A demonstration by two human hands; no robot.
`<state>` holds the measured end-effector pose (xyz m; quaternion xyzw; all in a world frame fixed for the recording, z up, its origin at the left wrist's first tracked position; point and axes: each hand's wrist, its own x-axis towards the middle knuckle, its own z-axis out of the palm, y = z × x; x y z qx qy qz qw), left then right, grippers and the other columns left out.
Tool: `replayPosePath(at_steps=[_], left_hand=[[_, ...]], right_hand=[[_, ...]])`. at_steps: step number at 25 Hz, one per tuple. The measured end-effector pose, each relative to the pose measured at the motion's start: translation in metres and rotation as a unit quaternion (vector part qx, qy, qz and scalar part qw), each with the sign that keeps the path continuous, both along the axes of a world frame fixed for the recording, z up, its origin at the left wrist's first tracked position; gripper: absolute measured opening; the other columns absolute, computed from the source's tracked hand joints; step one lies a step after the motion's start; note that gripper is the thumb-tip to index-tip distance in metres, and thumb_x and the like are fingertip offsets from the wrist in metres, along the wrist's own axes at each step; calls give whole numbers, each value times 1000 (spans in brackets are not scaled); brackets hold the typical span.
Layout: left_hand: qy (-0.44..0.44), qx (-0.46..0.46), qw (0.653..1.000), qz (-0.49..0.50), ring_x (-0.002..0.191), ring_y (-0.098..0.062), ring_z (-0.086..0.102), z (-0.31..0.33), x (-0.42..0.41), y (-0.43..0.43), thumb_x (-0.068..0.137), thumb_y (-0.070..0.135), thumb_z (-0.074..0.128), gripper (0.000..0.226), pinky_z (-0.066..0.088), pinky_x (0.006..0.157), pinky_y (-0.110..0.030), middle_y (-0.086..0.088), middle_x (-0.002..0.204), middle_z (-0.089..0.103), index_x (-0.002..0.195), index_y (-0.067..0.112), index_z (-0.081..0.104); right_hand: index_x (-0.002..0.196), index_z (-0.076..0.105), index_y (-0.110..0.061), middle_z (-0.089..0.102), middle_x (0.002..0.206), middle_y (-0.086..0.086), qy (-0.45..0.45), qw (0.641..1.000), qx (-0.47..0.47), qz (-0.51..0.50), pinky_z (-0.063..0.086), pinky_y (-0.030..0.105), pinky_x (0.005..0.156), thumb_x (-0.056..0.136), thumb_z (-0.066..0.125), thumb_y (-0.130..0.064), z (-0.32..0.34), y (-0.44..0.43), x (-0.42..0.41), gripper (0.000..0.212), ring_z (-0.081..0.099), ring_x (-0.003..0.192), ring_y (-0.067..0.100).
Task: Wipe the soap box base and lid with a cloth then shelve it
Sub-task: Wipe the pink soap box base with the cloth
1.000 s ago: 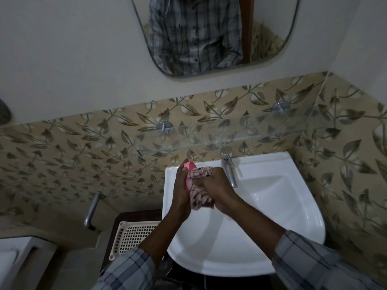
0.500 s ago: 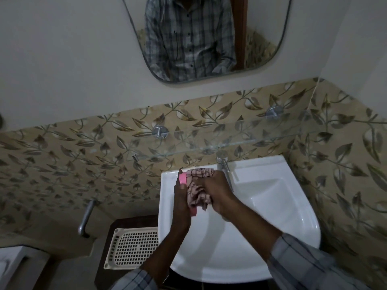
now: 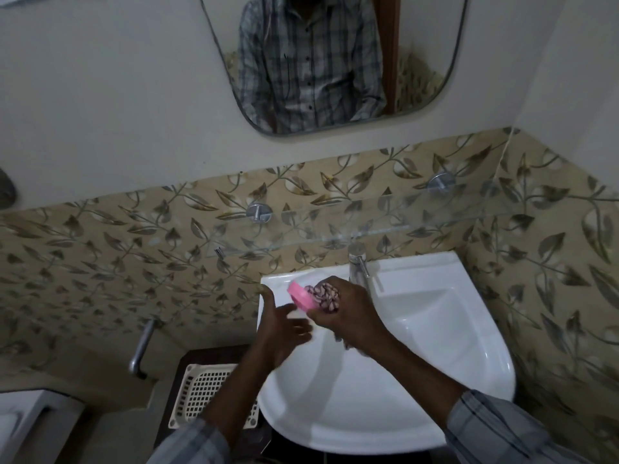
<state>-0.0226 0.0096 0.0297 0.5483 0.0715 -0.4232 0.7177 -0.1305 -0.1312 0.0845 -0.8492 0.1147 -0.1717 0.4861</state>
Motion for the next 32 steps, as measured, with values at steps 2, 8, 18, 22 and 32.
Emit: replayPosePath(at_steps=[2,8,18,22,32], left_hand=[[191,-91,977,-40,104,-50,63,13,12,-3,85,79,35,100,41,94,-64,-35,125,60,134,-7,47],[166,-46,985,-17,93,-40,63,27,8,-25,94,56,48,66,58,79,-49,-28,96,71,123,-3,56],[-60,14,994,93,86,-31,73,25,-16,-31,98,50,48,53,59,76,-40,-18,106,74,117,5,69],[-150,2,984,96,81,-15,76,11,-31,-30,106,30,37,34,62,64,-30,-1,90,80,108,18,69],[-7,-55,994,91,95,-33,63,19,-6,-12,101,49,35,60,50,88,-47,-22,105,69,140,5,48]], right_hand=[[109,67,-11,70,101,7,-19,989,-133,67,53,35,80,76,80,-28,-20,0,-9,39,64,92,24],[120,67,-3,68,116,16,-102,981,-150,67,43,26,97,65,63,11,-55,18,-16,57,58,108,26],[83,71,-21,77,83,0,23,996,80,39,58,30,66,84,68,-32,-33,14,6,12,73,76,11],[85,74,-6,76,84,10,72,929,338,-133,62,42,69,88,67,-16,10,9,51,13,73,81,26],[112,71,-11,71,107,6,-21,983,-148,103,53,33,83,86,65,3,-23,-49,14,30,65,100,24]])
